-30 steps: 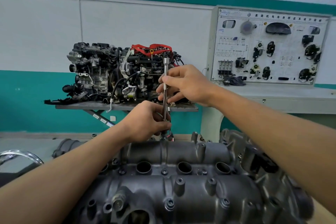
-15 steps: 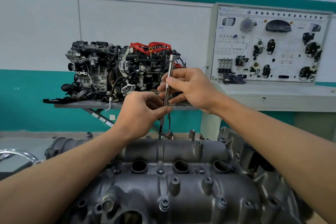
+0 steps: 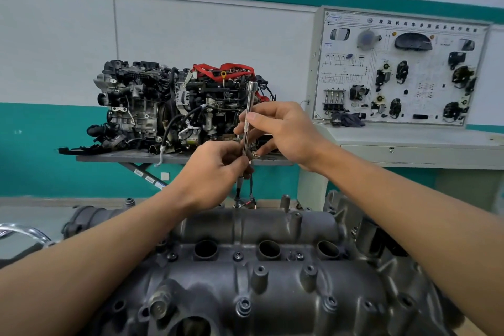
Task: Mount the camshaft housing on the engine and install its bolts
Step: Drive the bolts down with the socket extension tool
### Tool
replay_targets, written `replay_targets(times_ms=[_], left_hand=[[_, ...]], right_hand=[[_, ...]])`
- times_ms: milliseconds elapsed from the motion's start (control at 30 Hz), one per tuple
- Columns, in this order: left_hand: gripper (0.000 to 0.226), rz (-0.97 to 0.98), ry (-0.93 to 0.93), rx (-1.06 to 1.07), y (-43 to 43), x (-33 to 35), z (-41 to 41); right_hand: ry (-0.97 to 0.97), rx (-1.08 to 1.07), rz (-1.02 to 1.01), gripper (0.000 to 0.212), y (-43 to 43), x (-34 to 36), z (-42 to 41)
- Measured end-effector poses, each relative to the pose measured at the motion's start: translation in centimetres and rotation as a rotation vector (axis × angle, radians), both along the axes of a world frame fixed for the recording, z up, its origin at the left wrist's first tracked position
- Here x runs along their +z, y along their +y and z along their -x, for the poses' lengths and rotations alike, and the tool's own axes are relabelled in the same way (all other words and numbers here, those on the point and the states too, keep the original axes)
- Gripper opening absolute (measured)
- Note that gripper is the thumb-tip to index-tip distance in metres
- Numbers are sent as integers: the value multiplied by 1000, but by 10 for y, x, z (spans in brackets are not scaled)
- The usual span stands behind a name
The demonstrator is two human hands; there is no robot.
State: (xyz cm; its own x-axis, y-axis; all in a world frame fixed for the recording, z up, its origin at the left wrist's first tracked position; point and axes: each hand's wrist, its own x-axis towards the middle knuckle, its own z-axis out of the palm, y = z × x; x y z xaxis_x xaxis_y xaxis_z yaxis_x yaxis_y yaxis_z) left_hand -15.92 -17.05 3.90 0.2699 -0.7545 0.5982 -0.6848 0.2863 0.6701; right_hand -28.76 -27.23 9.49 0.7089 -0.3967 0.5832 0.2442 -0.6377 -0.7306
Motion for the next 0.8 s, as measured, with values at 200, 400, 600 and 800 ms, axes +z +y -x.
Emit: replay_targets(times_ms=[200, 400, 600, 800], left_hand=[[21, 28, 9, 30, 0, -1, 3], [24, 130, 49, 121, -1, 1, -2], [17, 129, 17, 98, -2, -1, -2], [12, 122, -6, 54, -1, -1, 0]], right_hand=[[-41, -41, 67, 11, -2, -2, -1], [-78, -81, 70, 9, -6, -4, -2], [-55, -21, 59, 14, -2, 0, 2], [-50, 1, 101, 17, 0, -1, -1]])
